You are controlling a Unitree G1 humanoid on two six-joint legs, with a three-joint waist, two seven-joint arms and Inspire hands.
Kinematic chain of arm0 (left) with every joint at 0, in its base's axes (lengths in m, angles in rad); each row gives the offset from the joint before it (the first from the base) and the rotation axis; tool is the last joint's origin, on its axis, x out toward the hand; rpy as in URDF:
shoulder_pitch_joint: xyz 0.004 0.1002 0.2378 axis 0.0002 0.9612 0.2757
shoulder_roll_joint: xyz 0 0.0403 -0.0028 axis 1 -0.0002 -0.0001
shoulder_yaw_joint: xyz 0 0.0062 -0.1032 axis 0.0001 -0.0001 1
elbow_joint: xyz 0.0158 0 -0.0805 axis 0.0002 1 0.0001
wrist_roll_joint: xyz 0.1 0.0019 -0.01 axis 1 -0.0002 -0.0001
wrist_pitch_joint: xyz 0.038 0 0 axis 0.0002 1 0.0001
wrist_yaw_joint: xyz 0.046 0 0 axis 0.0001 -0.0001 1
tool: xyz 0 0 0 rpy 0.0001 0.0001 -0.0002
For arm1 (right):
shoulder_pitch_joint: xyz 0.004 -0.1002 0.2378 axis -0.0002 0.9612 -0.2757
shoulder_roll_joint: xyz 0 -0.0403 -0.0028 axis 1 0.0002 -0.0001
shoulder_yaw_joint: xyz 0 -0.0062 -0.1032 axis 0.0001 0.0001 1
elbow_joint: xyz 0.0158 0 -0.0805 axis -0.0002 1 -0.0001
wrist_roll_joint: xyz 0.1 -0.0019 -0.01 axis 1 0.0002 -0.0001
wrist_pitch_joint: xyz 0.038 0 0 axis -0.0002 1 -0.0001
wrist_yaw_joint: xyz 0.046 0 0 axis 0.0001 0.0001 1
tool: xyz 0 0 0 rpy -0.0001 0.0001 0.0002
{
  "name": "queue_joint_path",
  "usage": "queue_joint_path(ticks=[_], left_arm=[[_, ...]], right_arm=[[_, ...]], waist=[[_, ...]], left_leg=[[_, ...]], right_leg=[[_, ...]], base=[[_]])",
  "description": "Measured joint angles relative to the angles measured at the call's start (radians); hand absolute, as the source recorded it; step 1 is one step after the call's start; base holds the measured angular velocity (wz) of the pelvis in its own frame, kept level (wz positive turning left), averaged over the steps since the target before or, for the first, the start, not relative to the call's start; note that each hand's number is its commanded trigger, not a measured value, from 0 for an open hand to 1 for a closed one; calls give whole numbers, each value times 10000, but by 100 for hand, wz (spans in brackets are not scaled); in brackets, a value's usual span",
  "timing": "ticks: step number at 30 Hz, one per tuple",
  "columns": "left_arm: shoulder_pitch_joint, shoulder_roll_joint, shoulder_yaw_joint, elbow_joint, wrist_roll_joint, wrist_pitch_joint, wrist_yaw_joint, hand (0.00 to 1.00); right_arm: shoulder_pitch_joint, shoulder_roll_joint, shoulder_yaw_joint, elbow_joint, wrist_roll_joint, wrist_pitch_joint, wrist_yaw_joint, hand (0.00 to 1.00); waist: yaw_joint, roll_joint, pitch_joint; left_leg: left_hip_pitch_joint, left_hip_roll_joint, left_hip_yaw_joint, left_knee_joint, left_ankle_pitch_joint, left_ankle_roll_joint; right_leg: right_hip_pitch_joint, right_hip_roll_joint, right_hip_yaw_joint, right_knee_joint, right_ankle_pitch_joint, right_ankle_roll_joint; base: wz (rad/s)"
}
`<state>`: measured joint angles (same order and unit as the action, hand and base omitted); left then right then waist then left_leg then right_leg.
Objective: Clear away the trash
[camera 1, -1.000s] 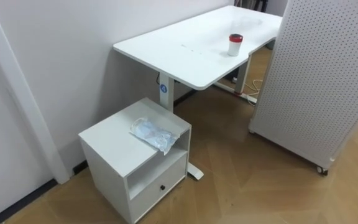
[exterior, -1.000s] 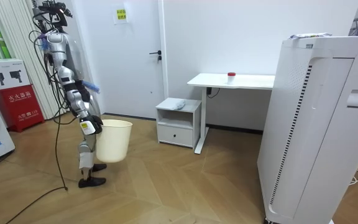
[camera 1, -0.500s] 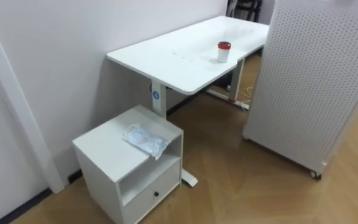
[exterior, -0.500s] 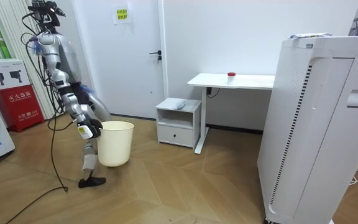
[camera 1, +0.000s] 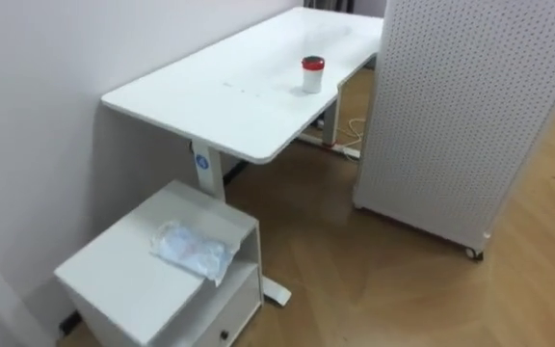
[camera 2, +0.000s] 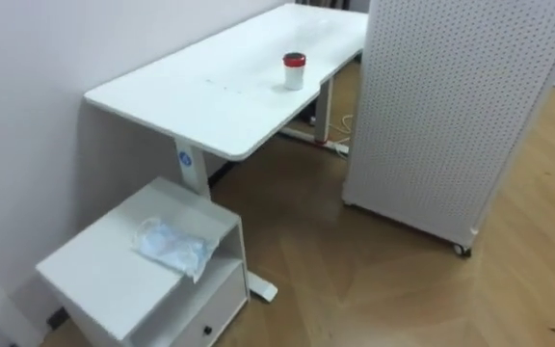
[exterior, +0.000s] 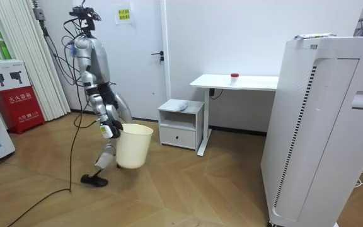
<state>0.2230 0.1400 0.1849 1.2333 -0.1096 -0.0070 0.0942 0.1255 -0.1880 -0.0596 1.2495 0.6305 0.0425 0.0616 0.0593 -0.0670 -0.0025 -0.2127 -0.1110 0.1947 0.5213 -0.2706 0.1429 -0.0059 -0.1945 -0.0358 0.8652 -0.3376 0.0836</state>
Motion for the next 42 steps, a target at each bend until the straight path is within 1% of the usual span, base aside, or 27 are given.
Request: queue_joint_path(ticks=[1,2,3,4,6,7,8,9,10,11,12,13,14,15,16,17,18,19,20,21,22,24,26,29,32,37,42], left_arm=[[-199,17,-41,-7,2,-3,149,0],[-268,25,-58,-12,2,-4,230,0],[-431,40,-111,-68,-72,-13,423,0],[-587,37,-117,-259,-47,-37,665,0],[-740,33,-152,-564,-86,-249,947,0],[-809,15,-250,-710,-138,-385,1018,0],[-863,5,-305,-819,-186,-457,1030,0],[-938,1,-415,-931,-193,-585,1066,0],[-979,3,-587,-983,-190,-676,1086,0],[-991,0,-686,-988,-188,-681,1086,0],[-1045,-53,-857,-1010,-186,-679,1088,0],[-1093,-96,-926,-1013,-186,-682,1085,0],[-1149,-105,-927,-1012,-181,-697,1085,0],[-1123,-87,-901,-1011,-181,-727,1089,0],[-1041,-56,-894,-1009,-185,-753,1121,0],[-1053,-63,-882,-1037,-122,-790,1145,0],[-1098,-81,-893,-1147,-15,-799,1169,0],[-1415,-97,-931,-1380,306,-817,1188,0],[-1687,-72,-950,-1548,491,-863,1219,0],[-1789,-58,-1021,-1829,693,-1017,1413,0],[-2012,-57,-1121,-1804,1008,-1057,1615,0],[-2374,-55,-1344,-1798,1289,-1059,1875,0],[-3372,-85,-1545,-1803,1806,-1137,2164,0],[-4675,54,-1769,-1790,1912,-1515,2556,0],[-5552,228,-1999,-1782,1923,-1570,2921,0],[-6467,494,-1977,-1793,2131,-1650,3656,0],[-7314,906,-2375,-1846,2586,-1754,4652,0]], right_arm=[[-58,7,13,-162,-11,-22,-13,100],[-53,13,19,-171,-21,-61,-33,100],[-114,35,29,-206,8,-125,-59,100],[-183,97,38,-317,-26,-229,-53,100],[-366,170,80,-540,-30,-328,-11,100],[-385,174,125,-716,-28,-404,43,100],[-382,173,176,-757,-31,-443,48,100],[-386,202,183,-741,-33,-452,97,100],[-387,227,177,-731,-38,-492,164,100],[-394,232,187,-709,-37,-518,175,100],[-376,226,186,-617,-29,-565,173,100],[-353,232,215,-439,-30,-654,207,100],[-409,233,305,-311,-41,-715,222,100],[-491,237,397,-238,-68,-761,252,100],[-621,248,584,-103,-172,-864,320,100],[-758,253,771,50,-345,-947,290,100],[-797,252,787,127,-386,-988,280,100],[-887,248,744,281,-378,-1118,282,100],[-896,283,704,411,-384,-1152,261,100],[-1141,284,695,658,-464,-1059,274,100],[-1467,269,783,787,-475,-1068,344,100],[-1945,251,912,925,-517,-1068,478,100],[-2491,186,1285,1110,-817,-1136,422,100],[-2948,139,1568,1193,-910,-1152,497,100],[-3210,-4,1588,1190,-892,-1185,522,100],[-3303,-378,1967,1202,-232,-1301,511,100],[-3364,-465,2483,1104,333,-1457,266,100]], waist=[[-19,38,16],[-28,82,31],[3,131,34],[14,212,25],[26,269,108],[35,354,163],[28,406,176],[22,436,174],[-11,431,169],[-7,427,168],[-19,469,148],[-17,514,90],[42,581,57],[47,622,81],[-51,637,94],[-146,451,215],[-239,456,195],[-399,460,196],[-431,417,192],[-227,287,150],[-229,264,180],[-266,350,232],[-410,583,346],[-591,717,437],[-937,926,569],[-1345,1003,663],[-1527,1098,721]], left_leg=[[261,-27,-61,-43,-174,38],[409,-24,-121,-85,-241,61],[619,-7,-295,-244,-311,65],[709,89,-375,-413,-330,78],[878,240,-414,-733,-323,57],[986,386,-520,-910,-348,10],[1050,482,-577,-1012,-359,-20],[1227,620,-650,-1290,-343,-84],[1389,668,-784,-1539,-336,-150],[1456,667,-853,-1643,-332,-173],[1718,691,-981,-1795,-355,-239],[1906,765,-1142,-1893,-382,-331],[2030,948,-1166,-1919,-420,-506],[2091,1024,-1172,-1939,-396,-630],[2108,1102,-1122,-1753,-301,-883],[1747,1150,-1041,-1144,-369,-1260],[1456,1227,-1094,-1226,-394,-1303],[695,1490,-1281,-1849,-131,-1459],[423,1573,-1082,-1779,350,-1144],[292,1564,-669,-1750,489,-1172],[183,1573,-531,-1705,496,-1161],[75,1522,-619,-1578,483,-1160],[-338,1498,-555,-1399,472,-1155],[-1024,1360,-522,-1372,520,-1074],[-1698,1382,-432,-907,514,-1060],[-2675,1459,-236,-411,468,-1059],[-3793,1790,-88,267,440,-1143]], right_leg=[[-385,-108,-125,945,931,-79],[-531,-153,-270,1279,1432,-102],[-860,-227,-523,1741,1980,-225],[-1397,-247,-730,2132,1730,-285],[-2411,-77,-932,2091,1129,-420],[-2836,117,-1115,1306,817,-465],[-2960,277,-1177,615,720,-461],[-3092,579,-1149,-1060,667,-469],[-3035,760,-1150,-2781,779,-460],[-2939,787,-1191,-3660,975,-479],[-2790,923,-1280,-4786,1838,-527],[-2512,1155,-1220,-5347,2561,-707],[-2213,1380,-1246,-5490,2741,-664],[-2048,1460,-1317,-5654,2765,-727],[-1649,1453,-1277,-6125,2794,-765],[-1398,1375,-935,-6376,2816,-747],[-1379,1352,-614,-6422,2814,-734],[-1523,1332,-270,-6345,2752,-637],[-1730,1254,-142,-6195,2622,-480],[-2018,1195,-390,-5969,2494,-369],[-2165,1109,-956,-5878,2441,-375],[-2248,1119,-1378,-5860,2443,-448],[-2650,1036,-1441,-5568,2382,-535],[-3681,872,-1473,-4841,2235,-661],[-4380,828,-1395,-4414,2203,-723],[-5532,840,-1050,-3812,2165,-826],[-6461,1103,-1060,-3759,2459,-1070]], base=[[5],[9],[14],[11],[2],[0],[8],[15],[19],[28],[34],[23],[7],[0],[20],[43],[104],[104],[85],[18],[-6],[-19],[-6],[0],[-5],[-13],[-17]])
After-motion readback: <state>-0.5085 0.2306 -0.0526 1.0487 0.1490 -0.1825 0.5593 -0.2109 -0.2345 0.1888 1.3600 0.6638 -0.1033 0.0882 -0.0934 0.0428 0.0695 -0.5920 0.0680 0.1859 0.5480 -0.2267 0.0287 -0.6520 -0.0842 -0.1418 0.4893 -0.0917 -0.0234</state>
